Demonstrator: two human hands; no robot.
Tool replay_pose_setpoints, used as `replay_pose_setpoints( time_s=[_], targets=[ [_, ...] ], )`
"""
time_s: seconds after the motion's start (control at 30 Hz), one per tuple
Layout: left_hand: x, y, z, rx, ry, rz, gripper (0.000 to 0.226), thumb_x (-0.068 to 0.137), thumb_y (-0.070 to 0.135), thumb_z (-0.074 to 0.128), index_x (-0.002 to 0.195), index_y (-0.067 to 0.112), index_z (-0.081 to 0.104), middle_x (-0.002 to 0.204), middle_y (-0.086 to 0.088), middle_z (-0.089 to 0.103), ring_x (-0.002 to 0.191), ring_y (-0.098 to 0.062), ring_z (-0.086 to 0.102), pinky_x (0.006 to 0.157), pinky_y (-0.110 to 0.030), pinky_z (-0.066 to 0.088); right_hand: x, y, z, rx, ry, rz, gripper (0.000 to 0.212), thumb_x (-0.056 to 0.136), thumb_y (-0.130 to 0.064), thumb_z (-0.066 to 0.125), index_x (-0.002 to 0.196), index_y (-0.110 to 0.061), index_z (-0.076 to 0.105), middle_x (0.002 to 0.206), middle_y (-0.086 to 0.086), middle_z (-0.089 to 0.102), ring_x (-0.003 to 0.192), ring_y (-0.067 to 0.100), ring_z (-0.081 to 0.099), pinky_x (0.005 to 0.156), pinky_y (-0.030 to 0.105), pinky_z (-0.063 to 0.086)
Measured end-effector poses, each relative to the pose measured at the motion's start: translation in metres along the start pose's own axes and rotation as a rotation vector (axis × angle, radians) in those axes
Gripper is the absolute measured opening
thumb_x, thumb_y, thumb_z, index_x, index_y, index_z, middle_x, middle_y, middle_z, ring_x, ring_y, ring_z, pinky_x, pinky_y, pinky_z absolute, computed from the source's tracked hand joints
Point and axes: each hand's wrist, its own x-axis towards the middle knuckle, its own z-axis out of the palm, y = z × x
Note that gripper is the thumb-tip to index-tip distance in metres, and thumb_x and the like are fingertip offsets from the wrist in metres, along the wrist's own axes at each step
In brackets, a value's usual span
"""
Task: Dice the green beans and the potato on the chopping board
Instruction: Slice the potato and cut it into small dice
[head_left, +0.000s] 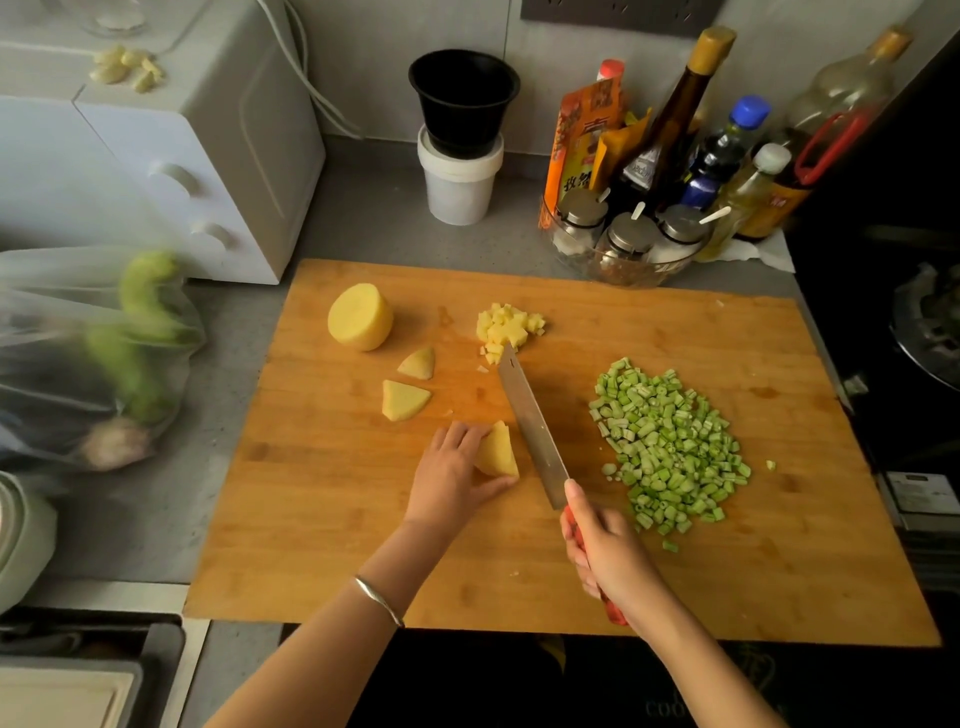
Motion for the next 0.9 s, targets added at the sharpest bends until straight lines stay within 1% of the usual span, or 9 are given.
replay_pose_setpoints(
  time_s=[0.1,0.23,0.3,0.4,0.57,0.67,0.8,0.87,0.9],
  targets=[
    [-0.008,-0.006,0.005,-0.159,0.085,-0.001,0.067,0.074,0.046,0.071,0.131,0.016,0.055,0.115,-0.002,0.061,0.099,-0.019,0.052,0.086,-0.031,0.046,0.0,-0.002,0.006,0.005,-0.015,0.028,0.052,0.097,-0.054,0.04,0.068,-0.011,0.045,0.045,-0.001,0.033,0.036,0.013,0.027,0.04,0.024,0.021],
    [-0.007,-0.003,0.004,-0.229,0.143,-0.066,0.056,0.072,0.048,0.069,0.116,0.013,0.066,0.107,-0.002,0.066,0.096,-0.02,0.061,0.082,-0.023,0.047,0.002,-0.001,0.019,-0.063,-0.028,0.031,0.052,0.098,-0.055,0.037,0.067,-0.014,0.041,0.043,-0.006,0.029,0.034,0.01,0.026,0.038,0.022,0.02],
    [-0.008,-0.002,0.004,-0.23,0.165,-0.073,0.056,0.07,0.054,0.066,0.107,0.012,0.068,0.1,-0.002,0.068,0.089,-0.02,0.064,0.075,-0.025,0.051,0.004,0.002,0.023,-0.141,-0.012,0.003,0.053,0.097,-0.057,0.036,0.067,-0.015,0.041,0.042,-0.008,0.032,0.034,0.006,0.028,0.038,0.018,0.023],
    [-0.012,-0.001,0.009,-0.138,0.204,-0.059,0.05,0.065,0.042,0.078,0.102,0.009,0.07,0.097,-0.003,0.071,0.084,-0.019,0.066,0.071,-0.024,0.051,0.007,0.003,0.023,-0.179,-0.007,0.01,0.054,0.095,-0.06,0.034,0.066,-0.016,0.041,0.04,-0.008,0.033,0.033,0.004,0.029,0.038,0.018,0.024],
    [-0.011,-0.003,0.011,-0.181,0.21,-0.075,0.052,0.066,0.04,0.077,0.108,0.01,0.07,0.105,-0.002,0.071,0.092,-0.017,0.064,0.08,-0.016,0.043,0.007,0.001,0.021,-0.217,-0.027,0.003,0.055,0.096,-0.06,0.032,0.065,-0.016,0.041,0.04,-0.008,0.033,0.032,0.004,0.029,0.037,0.017,0.023],
    [-0.009,-0.005,0.007,-0.231,0.152,-0.067,0.056,0.07,0.043,0.073,0.118,0.017,0.066,0.116,0.003,0.067,0.102,-0.013,0.058,0.089,-0.013,0.039,0.007,0.0,0.019,-0.195,-0.038,0.002,0.054,0.095,-0.06,0.032,0.066,-0.015,0.039,0.042,-0.008,0.03,0.033,0.006,0.026,0.036,0.016,0.022],
    [-0.005,-0.009,0.001,-0.268,0.057,-0.075,0.057,0.074,0.042,0.073,0.126,0.023,0.061,0.124,0.007,0.06,0.112,-0.004,0.049,0.094,-0.003,0.025,0.007,-0.001,0.017,-0.185,-0.047,0.0,0.053,0.096,-0.058,0.032,0.067,-0.014,0.039,0.044,-0.007,0.029,0.033,0.007,0.025,0.036,0.016,0.022],
    [-0.006,-0.01,0.0,-0.279,0.031,-0.048,0.056,0.078,0.042,0.07,0.129,0.024,0.058,0.125,0.008,0.059,0.113,-0.003,0.046,0.095,-0.004,0.025,0.007,0.0,0.017,-0.188,-0.045,0.003,0.054,0.096,-0.058,0.032,0.066,-0.015,0.039,0.044,-0.007,0.03,0.033,0.006,0.026,0.036,0.016,0.022],
    [-0.007,-0.01,0.0,-0.292,0.033,-0.032,0.054,0.081,0.043,0.067,0.13,0.023,0.057,0.125,0.008,0.059,0.113,-0.004,0.046,0.096,-0.008,0.029,0.007,0.0,0.018,-0.191,-0.043,0.003,0.054,0.096,-0.059,0.032,0.066,-0.015,0.039,0.043,-0.008,0.03,0.033,0.006,0.026,0.036,0.016,0.023]
  ],
)
